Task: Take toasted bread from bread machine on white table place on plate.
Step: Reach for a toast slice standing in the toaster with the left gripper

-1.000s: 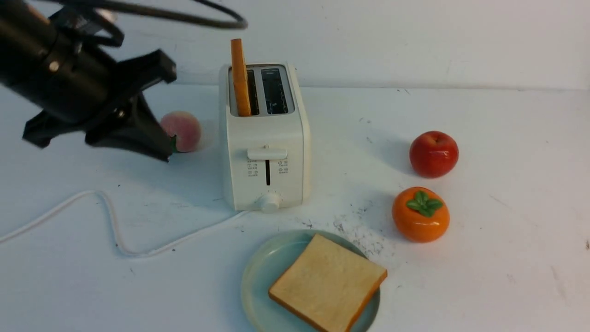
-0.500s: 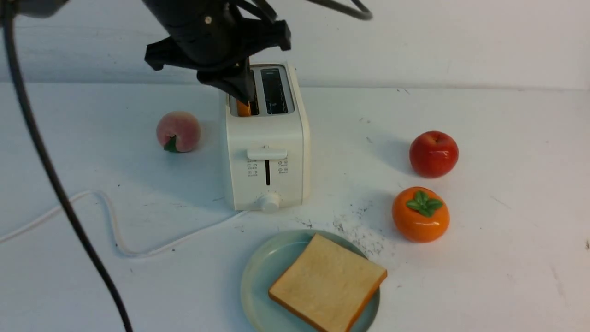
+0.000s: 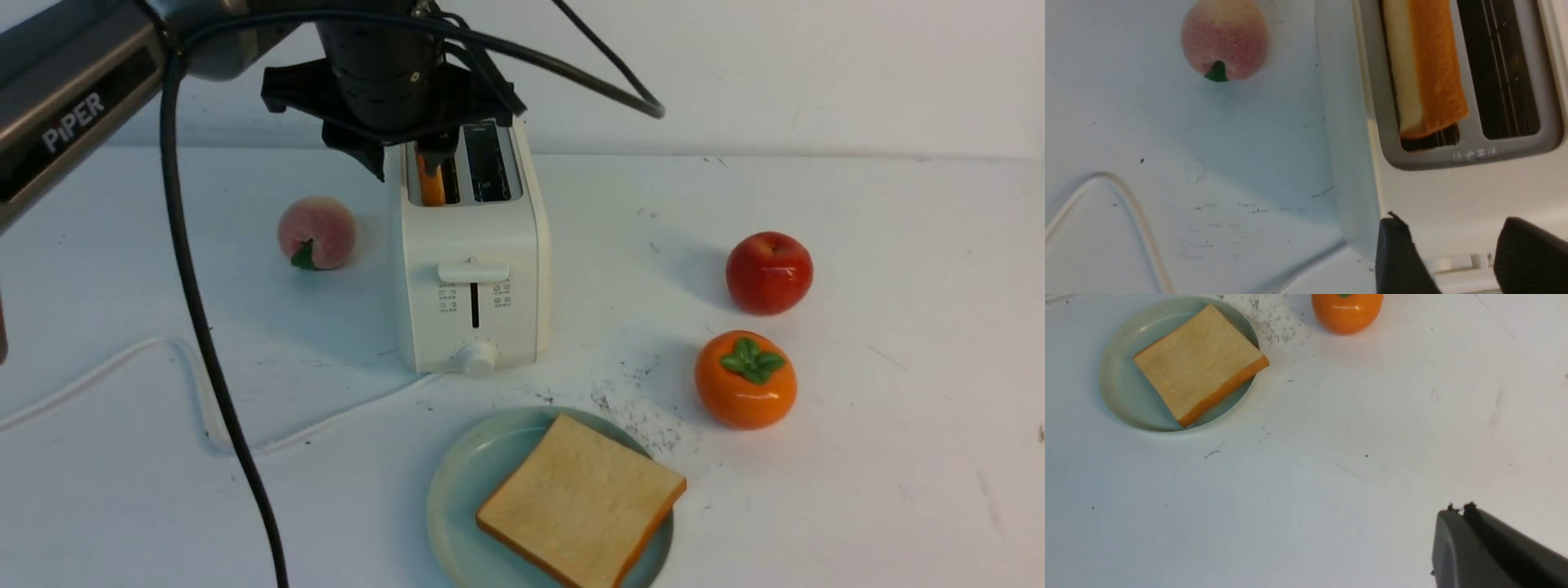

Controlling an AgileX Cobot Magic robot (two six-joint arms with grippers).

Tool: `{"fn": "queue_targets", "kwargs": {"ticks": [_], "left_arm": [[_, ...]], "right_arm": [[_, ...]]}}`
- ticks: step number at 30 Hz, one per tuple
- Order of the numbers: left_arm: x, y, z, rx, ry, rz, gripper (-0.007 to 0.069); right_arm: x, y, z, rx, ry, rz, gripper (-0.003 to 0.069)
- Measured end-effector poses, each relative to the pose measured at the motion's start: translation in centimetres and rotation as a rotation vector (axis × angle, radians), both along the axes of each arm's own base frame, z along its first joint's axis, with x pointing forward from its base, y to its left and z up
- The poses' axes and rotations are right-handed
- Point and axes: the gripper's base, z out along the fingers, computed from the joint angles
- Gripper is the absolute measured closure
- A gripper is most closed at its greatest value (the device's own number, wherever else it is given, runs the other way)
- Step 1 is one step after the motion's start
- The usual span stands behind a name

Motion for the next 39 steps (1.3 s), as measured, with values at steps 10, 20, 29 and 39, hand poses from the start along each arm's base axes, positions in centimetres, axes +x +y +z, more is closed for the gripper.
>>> {"fn": "queue_targets", "kwargs": {"ticks": [10,20,29,39], "left_arm": [[1.7,-0.8,-0.8,-0.013,-0.103,-0.033,0.029],[3.4,-1.2,-3.5,0.077,-0.098,-0.033,0.029],[3.9,-1.0,-3.2,0.074,-0.163,0.004,0.0498],[4.0,-0.7,-0.9,0.068,-0.253,0.02,0.0559]], "right_arm": [[-0.1,0.4,0.1,0.044,0.003,0.021,0.0636],[-0.1,0.4,0.1,0.033,-0.002,0.031,0.0629],[-0.1,0.4,0.1,0.026,-0.005,0.039,0.0617],[-0.1,0.5,0.1,0.035,-0.002,0.045,0.0603]]}}
